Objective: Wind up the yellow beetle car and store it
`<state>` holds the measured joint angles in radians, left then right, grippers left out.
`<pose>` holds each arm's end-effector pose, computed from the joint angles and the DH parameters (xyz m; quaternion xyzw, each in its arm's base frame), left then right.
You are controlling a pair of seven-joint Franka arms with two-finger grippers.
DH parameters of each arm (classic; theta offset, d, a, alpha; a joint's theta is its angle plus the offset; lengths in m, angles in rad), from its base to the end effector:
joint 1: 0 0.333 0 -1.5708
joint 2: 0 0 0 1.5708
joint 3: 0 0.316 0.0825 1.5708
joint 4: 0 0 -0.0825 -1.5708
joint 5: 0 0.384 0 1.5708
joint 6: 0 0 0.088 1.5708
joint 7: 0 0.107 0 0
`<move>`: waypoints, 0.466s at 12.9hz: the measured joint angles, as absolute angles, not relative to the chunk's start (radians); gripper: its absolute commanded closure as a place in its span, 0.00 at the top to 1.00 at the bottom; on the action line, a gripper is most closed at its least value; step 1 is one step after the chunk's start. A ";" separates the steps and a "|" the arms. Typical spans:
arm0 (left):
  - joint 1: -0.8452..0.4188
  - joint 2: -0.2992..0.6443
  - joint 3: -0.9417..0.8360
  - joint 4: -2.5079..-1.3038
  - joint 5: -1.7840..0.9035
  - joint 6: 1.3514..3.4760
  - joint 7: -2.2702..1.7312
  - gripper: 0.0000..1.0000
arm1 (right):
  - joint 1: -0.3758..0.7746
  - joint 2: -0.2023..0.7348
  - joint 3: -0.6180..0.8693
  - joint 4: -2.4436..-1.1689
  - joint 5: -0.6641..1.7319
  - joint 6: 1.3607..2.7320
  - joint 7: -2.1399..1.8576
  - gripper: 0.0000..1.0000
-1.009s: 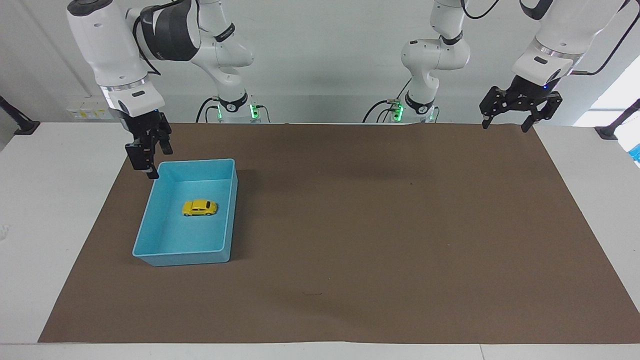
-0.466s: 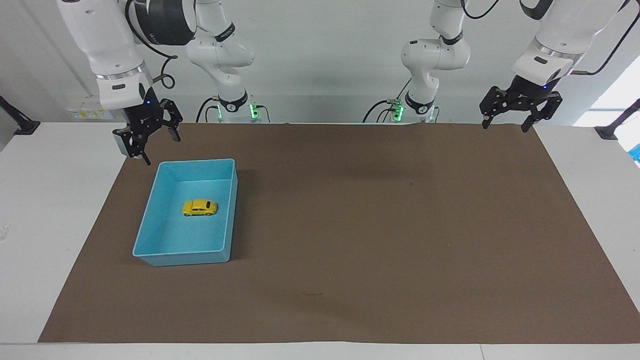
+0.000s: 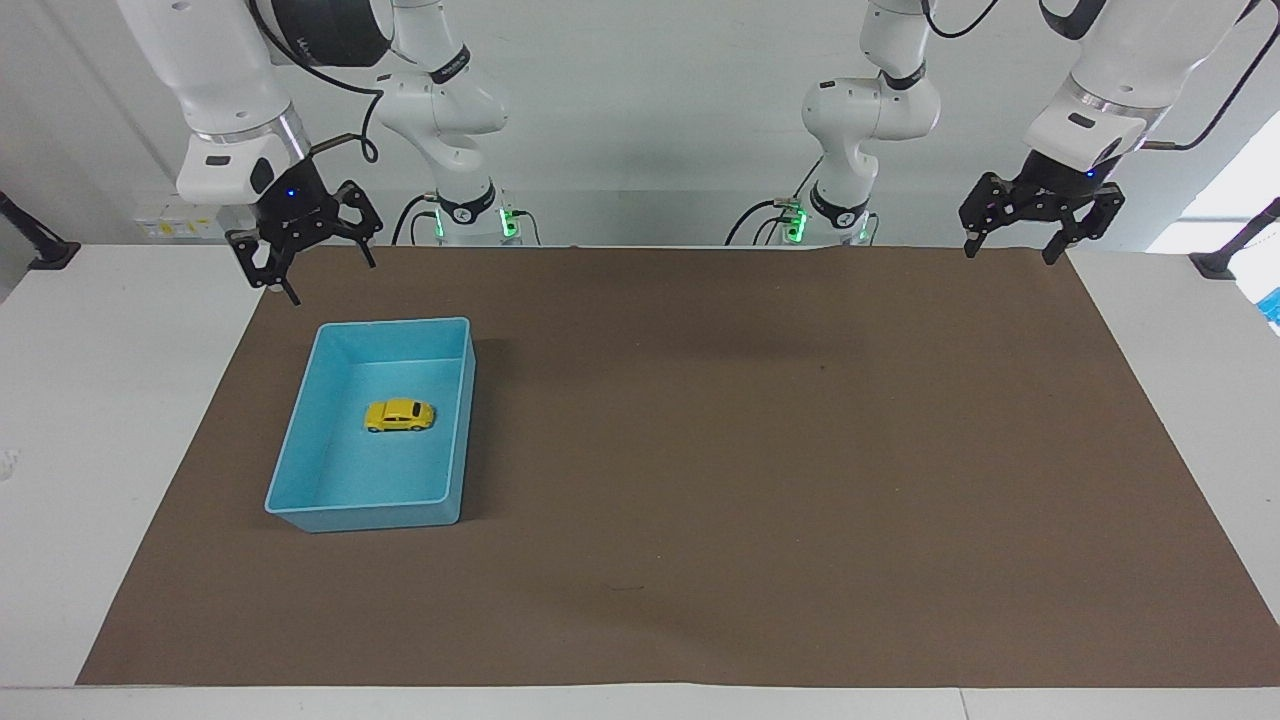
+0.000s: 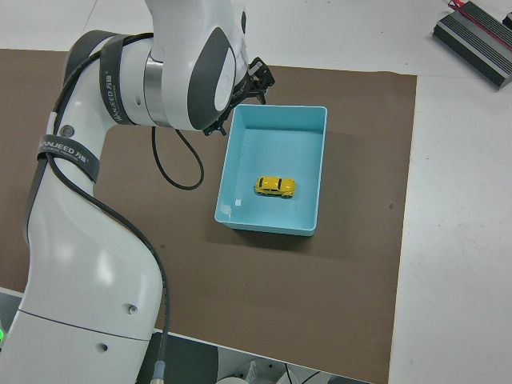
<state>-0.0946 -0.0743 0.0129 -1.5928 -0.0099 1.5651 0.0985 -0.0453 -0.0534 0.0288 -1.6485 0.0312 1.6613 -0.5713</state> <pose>0.5290 -0.0441 0.6539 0.9956 -0.0901 0.0233 0.0052 0.5463 -0.0055 0.6252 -0.9614 -0.2728 -0.0360 0.0046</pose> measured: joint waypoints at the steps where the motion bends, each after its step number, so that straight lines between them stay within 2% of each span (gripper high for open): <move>1: -0.095 -0.074 0.013 -1.593 -0.010 1.565 0.098 1.00 | -0.045 -0.053 0.032 -1.640 0.031 1.649 -0.503 1.00; 6: -0.095 -0.074 0.013 -1.593 -0.010 1.565 0.098 1.00 | -0.046 -0.054 0.035 -1.609 0.030 1.587 -0.318 1.00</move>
